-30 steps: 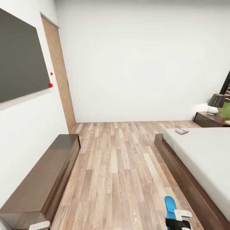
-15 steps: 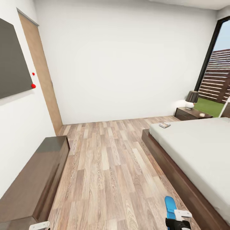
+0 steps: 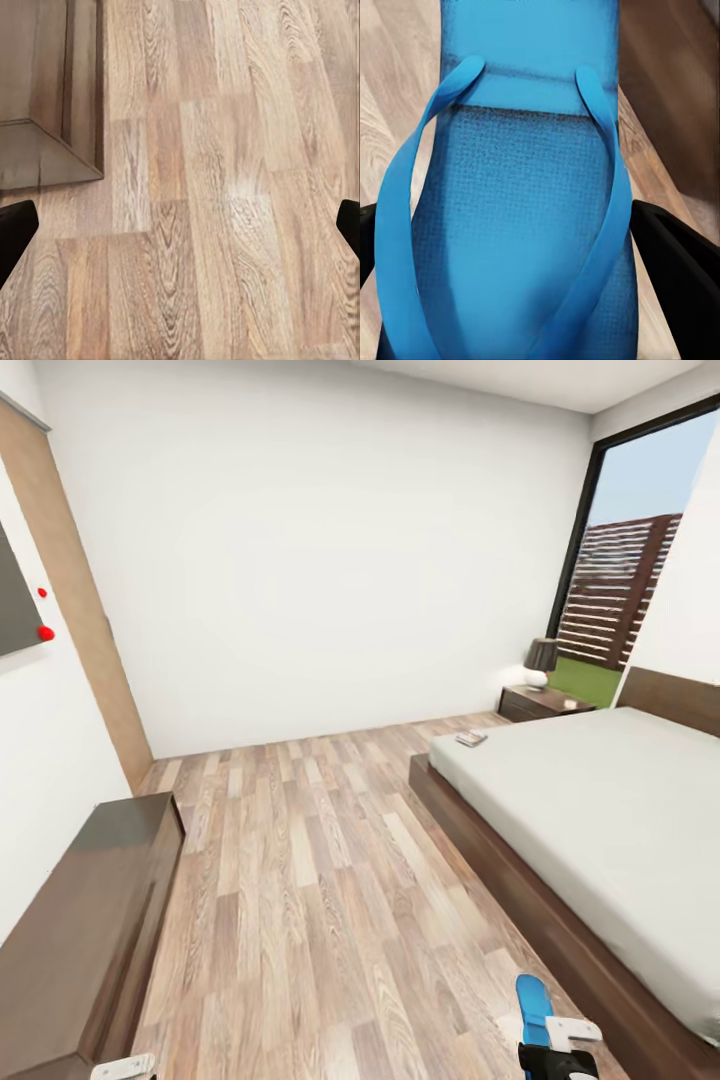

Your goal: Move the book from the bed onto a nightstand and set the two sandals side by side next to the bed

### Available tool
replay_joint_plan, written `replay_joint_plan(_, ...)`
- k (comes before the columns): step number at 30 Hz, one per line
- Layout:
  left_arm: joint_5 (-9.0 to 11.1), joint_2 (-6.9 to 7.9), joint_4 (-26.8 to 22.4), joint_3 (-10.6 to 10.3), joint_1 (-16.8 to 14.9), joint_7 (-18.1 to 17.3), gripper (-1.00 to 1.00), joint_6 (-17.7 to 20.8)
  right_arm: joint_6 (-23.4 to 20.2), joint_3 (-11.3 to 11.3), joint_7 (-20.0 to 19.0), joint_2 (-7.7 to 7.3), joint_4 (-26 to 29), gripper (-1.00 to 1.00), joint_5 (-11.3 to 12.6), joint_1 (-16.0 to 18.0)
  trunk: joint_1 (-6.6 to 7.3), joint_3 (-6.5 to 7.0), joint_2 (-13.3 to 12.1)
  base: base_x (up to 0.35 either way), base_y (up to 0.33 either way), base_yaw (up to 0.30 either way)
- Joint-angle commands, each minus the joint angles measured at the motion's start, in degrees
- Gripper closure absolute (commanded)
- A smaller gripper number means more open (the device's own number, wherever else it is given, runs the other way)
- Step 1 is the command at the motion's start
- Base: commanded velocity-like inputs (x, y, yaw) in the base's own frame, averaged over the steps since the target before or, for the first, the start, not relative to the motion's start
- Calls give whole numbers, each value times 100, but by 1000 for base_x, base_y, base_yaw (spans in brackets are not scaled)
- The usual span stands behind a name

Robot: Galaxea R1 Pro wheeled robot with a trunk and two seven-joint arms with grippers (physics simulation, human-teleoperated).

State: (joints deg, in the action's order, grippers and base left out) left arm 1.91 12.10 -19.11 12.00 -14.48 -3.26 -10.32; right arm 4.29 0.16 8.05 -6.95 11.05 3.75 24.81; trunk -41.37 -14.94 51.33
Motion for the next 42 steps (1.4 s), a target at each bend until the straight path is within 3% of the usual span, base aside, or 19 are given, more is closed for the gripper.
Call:
replay_joint_plan(1,20,0,3,28,-3,-34,-100,-14,28,1,3,1,-7,100,47,6,0,-7,5,-24,16,-274)
replay_joint_plan(42,-6,-1,3,-111,-2,-57,-100,-23,28,1,-4,1,-33,100,38,6,0,-7,5,-87,35,-274)
